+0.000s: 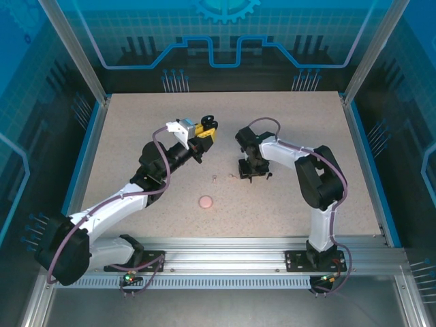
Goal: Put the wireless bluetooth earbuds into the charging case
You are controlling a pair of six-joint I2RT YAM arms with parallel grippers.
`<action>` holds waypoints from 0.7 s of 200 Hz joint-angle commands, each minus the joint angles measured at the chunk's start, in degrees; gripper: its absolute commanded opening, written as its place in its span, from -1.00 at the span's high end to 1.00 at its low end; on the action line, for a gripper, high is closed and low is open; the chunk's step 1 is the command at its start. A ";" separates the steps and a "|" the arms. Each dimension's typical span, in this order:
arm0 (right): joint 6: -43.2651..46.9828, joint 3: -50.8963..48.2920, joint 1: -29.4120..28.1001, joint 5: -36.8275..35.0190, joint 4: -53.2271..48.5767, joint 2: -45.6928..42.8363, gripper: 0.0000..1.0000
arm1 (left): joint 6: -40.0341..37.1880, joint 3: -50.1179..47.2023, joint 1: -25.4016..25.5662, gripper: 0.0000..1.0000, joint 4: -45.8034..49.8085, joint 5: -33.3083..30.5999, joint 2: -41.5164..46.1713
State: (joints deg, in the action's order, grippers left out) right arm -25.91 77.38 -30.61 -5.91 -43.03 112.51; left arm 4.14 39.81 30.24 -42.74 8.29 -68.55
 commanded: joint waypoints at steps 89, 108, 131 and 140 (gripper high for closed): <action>-0.21 0.89 -2.02 -2.77 -1.80 2.35 0.28 | -0.34 1.42 0.69 1.00 -1.14 -0.65 1.22; -0.09 1.10 -2.07 -3.21 -2.13 2.56 0.33 | -0.34 1.48 0.62 1.00 -1.07 -0.66 1.22; 0.06 1.10 -2.05 -3.41 -2.24 2.44 0.42 | -0.55 1.65 0.71 1.00 -0.86 -0.56 1.19; 0.15 0.97 -2.02 -3.40 -2.24 2.16 0.46 | -0.55 1.73 0.72 1.00 -0.79 -0.49 1.11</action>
State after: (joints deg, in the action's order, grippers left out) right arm -25.93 77.58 -31.90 -7.57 -43.24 113.62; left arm 4.14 39.81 30.33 -42.68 8.29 -68.55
